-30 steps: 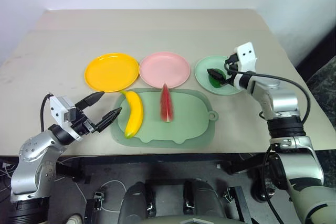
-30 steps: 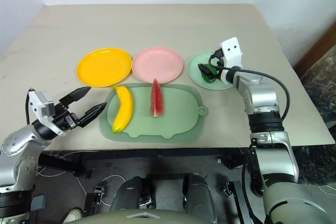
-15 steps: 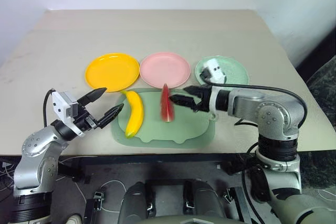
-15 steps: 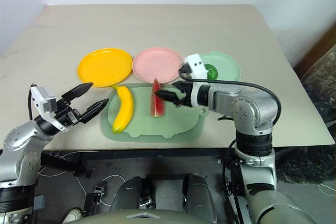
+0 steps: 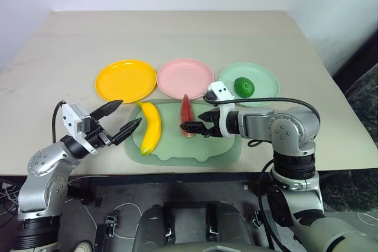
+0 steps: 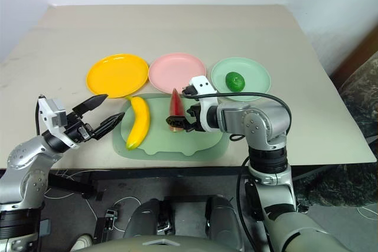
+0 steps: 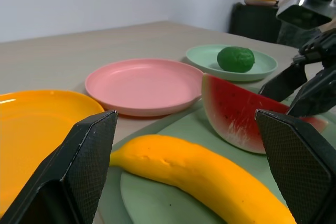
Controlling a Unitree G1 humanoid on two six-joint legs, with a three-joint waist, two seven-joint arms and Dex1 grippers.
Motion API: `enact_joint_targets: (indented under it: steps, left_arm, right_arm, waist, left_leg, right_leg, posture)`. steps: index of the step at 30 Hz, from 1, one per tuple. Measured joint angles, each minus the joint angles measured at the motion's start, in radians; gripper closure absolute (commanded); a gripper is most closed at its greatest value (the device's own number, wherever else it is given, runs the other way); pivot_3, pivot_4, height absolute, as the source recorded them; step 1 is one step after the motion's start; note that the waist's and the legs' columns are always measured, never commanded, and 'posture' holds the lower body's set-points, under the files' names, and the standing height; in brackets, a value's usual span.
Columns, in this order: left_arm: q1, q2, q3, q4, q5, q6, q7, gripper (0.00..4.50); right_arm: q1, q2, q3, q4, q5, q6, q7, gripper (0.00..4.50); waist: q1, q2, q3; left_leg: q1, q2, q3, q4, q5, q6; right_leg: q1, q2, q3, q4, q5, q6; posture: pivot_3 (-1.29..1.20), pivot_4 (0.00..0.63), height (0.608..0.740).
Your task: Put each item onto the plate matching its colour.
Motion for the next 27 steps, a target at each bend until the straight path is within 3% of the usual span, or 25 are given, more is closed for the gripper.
enact_joint_targets:
  steps: [8, 16, 19, 24, 27]
  left_arm:
    - [0.012, -0.001, 0.001, -0.003, 0.0, 0.0, 0.011, 0.08]
    - [0.028, -0.001, 0.001, -0.012, 0.0, -0.001, 0.024, 0.08]
    - [0.035, -0.001, 0.002, -0.016, 0.0, -0.001, 0.029, 0.08]
    - [0.037, -0.001, 0.003, -0.023, 0.0, -0.001, 0.034, 0.08]
    - [0.037, -0.001, 0.004, -0.023, 0.0, -0.001, 0.034, 0.08]
  right_arm:
    - [-0.081, 0.057, 0.101, 0.146, -0.08, -0.042, -0.04, 0.04]
    - [-0.129, 0.026, 0.248, 0.241, -0.174, -0.171, -0.019, 0.04]
    - [-0.132, -0.002, 0.308, 0.241, -0.197, -0.213, 0.01, 0.67]
    - [-0.143, -0.035, 0.368, 0.234, -0.219, -0.257, 0.059, 2.21]
    - [-0.146, -0.042, 0.369, 0.228, -0.22, -0.256, 0.084, 2.28]
  waist:
    - [-0.001, 0.0, 0.0]
    - [-0.002, 0.0, 0.0]
    - [-0.002, 0.0, 0.0]
    - [-0.002, 0.0, 0.0]
    - [-0.001, 0.0, 0.0]
  left_leg:
    - [0.0, 0.0, 0.0, 0.0, 0.0, 0.0]
    - [0.0, 0.0, 0.0, 0.0, 0.0, 0.0]
    - [0.0, 0.0, 0.0, 0.0, 0.0, 0.0]
    - [0.0, 0.0, 0.0, 0.0, 0.0, 0.0]
    - [0.0, 0.0, 0.0, 0.0, 0.0, 0.0]
  right_leg:
    - [0.0, 0.0, 0.0, 0.0, 0.0, 0.0]
    - [-0.001, 0.0, 0.0, 0.0, 0.0, 0.0]
    - [-0.001, 0.0, 0.0, 0.0, 0.0, 0.0]
    - [-0.001, 0.0, 0.0, 0.0, 0.0, 0.0]
    - [-0.001, 0.0, 0.0, 0.0, 0.0, 0.0]
  posture:
    - [0.0, 0.15, 0.695]
    - [0.0, 0.15, 0.695]
    - [0.0, 0.15, 0.695]
    - [0.0, 0.15, 0.695]
    - [0.0, 0.15, 0.695]
